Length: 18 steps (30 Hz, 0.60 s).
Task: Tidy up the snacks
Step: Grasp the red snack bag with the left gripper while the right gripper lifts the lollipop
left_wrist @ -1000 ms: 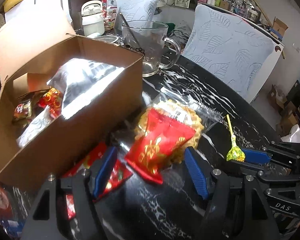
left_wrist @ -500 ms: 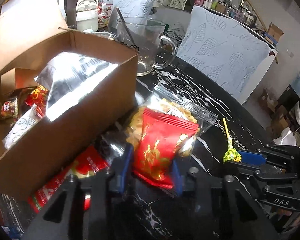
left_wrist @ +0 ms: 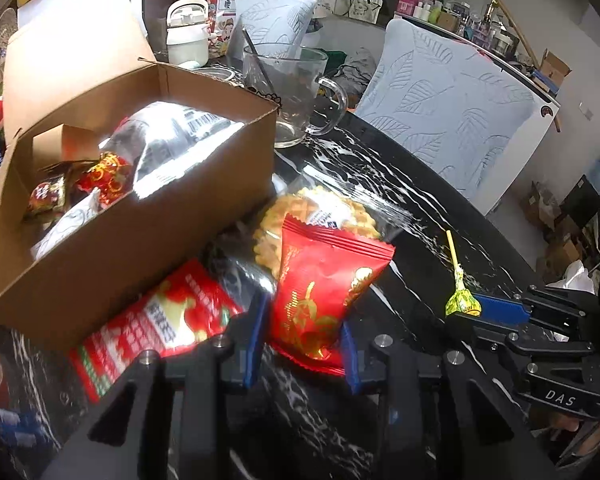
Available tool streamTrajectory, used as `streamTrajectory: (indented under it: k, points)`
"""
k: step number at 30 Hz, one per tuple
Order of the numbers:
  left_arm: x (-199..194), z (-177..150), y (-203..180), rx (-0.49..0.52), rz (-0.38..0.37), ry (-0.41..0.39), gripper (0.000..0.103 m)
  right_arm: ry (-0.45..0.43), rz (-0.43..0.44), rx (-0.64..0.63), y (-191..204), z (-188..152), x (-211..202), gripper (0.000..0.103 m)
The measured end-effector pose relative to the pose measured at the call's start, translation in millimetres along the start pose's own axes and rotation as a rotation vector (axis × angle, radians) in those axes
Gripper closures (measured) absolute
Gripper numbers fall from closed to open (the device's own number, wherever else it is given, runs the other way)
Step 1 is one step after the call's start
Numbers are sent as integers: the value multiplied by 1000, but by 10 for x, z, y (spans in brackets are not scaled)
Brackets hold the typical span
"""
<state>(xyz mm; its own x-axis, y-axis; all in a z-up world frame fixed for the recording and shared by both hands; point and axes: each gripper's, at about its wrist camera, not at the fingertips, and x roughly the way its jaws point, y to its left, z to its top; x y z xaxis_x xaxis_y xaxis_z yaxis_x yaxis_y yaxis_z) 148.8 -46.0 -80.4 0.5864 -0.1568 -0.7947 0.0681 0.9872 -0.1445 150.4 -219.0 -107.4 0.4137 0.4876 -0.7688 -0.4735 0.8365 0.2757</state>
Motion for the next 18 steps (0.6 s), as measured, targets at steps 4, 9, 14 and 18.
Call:
streamTrajectory:
  k: [4,9,14,18]
  points:
    - [-136,-119,-38,-1,12,-7,71,-12,14,-5,68,-72,-95,77]
    - [-313,-276,-54,-10,23,-15,71,-20,36,-24,208,-189,-199,77]
    - [-497,-437,-42,-16,32,-30,71,-23,66,-50,395,-292,-279,77]
    - [-675,-524,-20,-17,43,-53,71,-34,97,-75,577,-336,-345,77]
